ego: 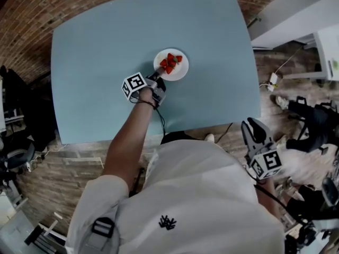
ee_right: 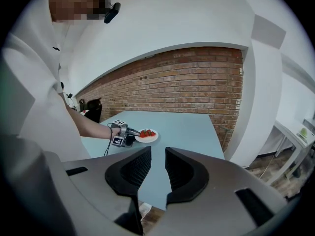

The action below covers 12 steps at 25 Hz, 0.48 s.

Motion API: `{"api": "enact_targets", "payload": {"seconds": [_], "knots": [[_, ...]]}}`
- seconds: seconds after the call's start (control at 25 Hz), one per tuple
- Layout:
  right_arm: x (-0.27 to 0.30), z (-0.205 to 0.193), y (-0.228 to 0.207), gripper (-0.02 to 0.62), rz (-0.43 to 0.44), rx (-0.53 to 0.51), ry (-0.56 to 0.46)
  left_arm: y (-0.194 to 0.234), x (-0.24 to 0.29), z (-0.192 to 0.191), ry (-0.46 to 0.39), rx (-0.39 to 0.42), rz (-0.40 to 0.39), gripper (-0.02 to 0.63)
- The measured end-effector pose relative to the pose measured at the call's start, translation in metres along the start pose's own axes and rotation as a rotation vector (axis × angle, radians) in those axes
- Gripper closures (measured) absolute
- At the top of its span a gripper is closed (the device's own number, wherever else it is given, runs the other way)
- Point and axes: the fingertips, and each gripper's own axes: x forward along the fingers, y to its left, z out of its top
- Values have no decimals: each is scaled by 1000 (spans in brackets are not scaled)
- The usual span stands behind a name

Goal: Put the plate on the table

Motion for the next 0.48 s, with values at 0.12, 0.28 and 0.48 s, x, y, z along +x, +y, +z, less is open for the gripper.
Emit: {"api": "enact_targets", "payload": {"seconds": [0.12,0.28,0.48], "knots": [[-3,-6,-2,503,-19,8,16,5,6,0,16,0,17,589],[-7,-4,-6,503,-39,26,18,9,11,0,38,10,48,589],[-3,-1,-9,503,-38,44,16,9,16,0,59,27,104,589]]}}
